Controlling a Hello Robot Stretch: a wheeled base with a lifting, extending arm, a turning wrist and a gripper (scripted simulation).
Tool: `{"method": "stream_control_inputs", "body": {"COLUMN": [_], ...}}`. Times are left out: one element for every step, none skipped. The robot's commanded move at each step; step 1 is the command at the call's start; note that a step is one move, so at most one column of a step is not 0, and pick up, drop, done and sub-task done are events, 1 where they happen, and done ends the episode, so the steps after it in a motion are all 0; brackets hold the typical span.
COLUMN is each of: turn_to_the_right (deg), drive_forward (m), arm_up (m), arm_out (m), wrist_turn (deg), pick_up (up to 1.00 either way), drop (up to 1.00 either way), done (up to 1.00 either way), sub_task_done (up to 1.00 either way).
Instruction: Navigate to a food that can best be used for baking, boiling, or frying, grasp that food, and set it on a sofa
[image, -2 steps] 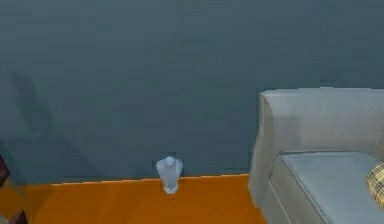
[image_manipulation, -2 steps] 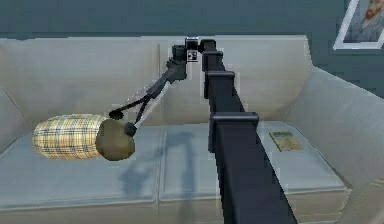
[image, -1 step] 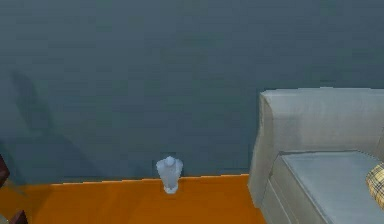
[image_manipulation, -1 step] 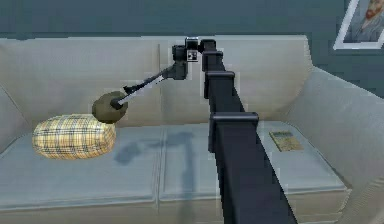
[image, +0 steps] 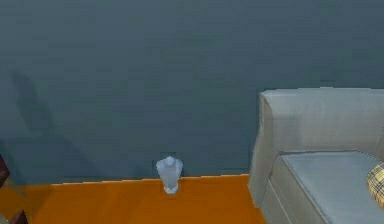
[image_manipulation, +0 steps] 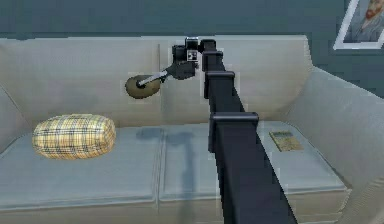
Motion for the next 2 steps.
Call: {"method": "stream_control_inputs", "body": {"turn_to_the_right": [0.0, 0.0], "drive_forward": [0.0, 0.0], "arm_up": [0.0, -0.2], "arm_out": [0.0, 0.0], "wrist_turn": [33.0, 0.0], "pick_up": [0.0, 0.0], "drop": [0.0, 0.0], "done": [0.0, 0.0], "sub_task_done": [0.0, 0.0]}}
